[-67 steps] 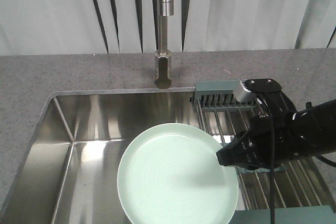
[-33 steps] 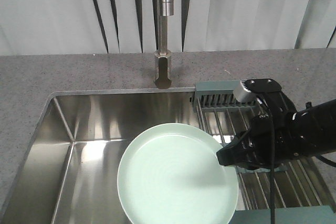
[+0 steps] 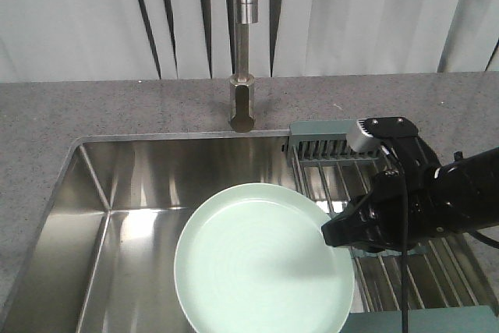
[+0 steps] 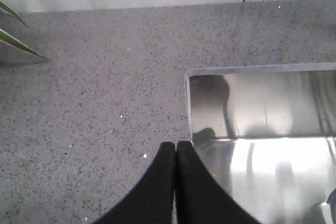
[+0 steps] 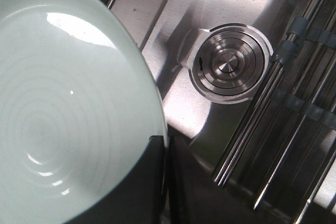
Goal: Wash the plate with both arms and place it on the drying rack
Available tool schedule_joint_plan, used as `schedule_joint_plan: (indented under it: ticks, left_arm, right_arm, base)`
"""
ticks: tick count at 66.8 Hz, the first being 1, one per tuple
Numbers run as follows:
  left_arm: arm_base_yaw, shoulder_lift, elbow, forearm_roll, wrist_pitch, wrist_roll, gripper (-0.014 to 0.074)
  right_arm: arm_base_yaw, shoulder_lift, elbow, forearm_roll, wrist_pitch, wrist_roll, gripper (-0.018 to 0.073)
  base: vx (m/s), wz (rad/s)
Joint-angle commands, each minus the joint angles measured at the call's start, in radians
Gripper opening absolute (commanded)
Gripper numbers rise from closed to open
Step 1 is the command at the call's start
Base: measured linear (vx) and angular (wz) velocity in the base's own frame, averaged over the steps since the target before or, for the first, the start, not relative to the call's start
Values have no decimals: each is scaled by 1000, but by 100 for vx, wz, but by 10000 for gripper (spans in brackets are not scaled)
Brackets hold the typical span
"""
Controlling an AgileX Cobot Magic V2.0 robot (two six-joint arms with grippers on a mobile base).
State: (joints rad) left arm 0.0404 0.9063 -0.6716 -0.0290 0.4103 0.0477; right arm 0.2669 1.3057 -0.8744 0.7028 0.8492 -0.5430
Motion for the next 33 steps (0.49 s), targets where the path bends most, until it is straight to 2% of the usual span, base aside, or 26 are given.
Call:
schedule_joint_plan:
  ticks: [1, 10, 16, 26, 33]
  left_arm:
    - [-8, 35, -35, -7, -82, -1, 4]
    - [-8, 88, -35, -12, -107, -1, 76]
    - [-8, 126, -35, -22, -130, -2, 197]
    - [-8, 176, -35, -52, -166, 6, 476]
    - [-9, 206, -36, -71, -165, 31, 623]
  right_arm:
    - [0, -27, -26, 42, -17, -11, -1]
    - [0, -27, -26, 42, -17, -11, -1]
    - [0, -27, -26, 42, -17, -11, -1]
    - [0, -27, -26, 42, -17, -11, -1]
    - [0, -27, -26, 42, -17, -11, -1]
  base:
    - [0, 0]
    - [0, 0]
    - [0, 0]
    - [0, 0]
    - [0, 0]
